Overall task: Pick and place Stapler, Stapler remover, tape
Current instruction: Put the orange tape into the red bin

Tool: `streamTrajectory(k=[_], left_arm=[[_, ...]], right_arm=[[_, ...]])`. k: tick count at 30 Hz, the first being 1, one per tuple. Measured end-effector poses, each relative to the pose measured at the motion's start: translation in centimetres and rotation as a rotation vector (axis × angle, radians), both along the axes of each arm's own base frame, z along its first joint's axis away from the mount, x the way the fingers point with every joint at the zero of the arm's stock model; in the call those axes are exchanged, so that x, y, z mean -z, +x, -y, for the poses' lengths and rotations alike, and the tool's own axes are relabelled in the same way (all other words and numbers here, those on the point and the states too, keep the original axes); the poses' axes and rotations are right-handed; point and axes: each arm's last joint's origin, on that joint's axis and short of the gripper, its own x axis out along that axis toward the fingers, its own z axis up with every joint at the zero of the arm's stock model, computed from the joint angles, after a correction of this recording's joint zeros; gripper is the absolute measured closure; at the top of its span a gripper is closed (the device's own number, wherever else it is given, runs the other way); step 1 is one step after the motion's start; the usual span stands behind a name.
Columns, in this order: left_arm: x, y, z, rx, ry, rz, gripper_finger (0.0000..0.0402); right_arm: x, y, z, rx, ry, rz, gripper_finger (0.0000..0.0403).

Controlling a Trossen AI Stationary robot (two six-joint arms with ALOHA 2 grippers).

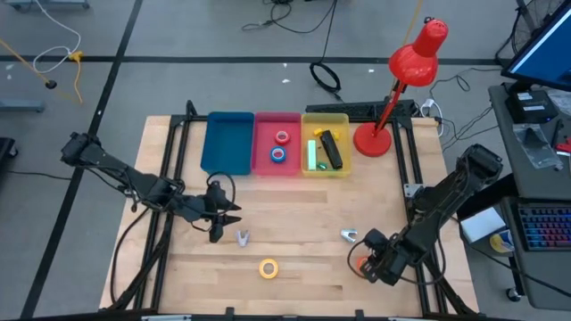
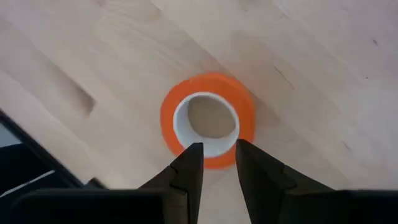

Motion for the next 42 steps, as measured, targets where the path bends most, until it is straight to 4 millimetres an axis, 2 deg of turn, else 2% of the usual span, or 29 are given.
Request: streamTrajectory(k=[5, 9, 15, 22, 30, 42], left_arm=[[0.2, 0.0, 0.0, 0.003, 0.008, -0.005, 0.0234], [0.2, 0.0, 0.0, 0.01, 0.019, -0.006, 0.0234], [0.2, 0.0, 0.0, 0.012, 0.022, -0.006, 0.0234], [0.2, 0.0, 0.0, 0.012, 0.024, -0.006, 0.0234], [0.2, 0.0, 0.0, -0.002, 0.014, -0.004, 0.0234], [0.2, 0.0, -0.1, -0.018, 0.01, -0.002, 0.0234]], right_arm=[[-1.2, 0.0, 0.0, 0.02, -0.035, -0.035, 0.0314], [-1.0, -0.3, 0.4, 0.066, -0.059, -0.076, 0.0314], [-0.5, -0.3, 0.4, 0.158, 0.002, -0.124, 0.0314], [-0.1, -0.4, 0.2, 0.093, 0.079, -0.184, 0.0314], [-0.1, -0.4, 0.3, 0.091, 0.077, -0.193, 0.0311], [-0.1, 0.0, 0.6, 0.12, 0.037, -0.127, 0.022]])
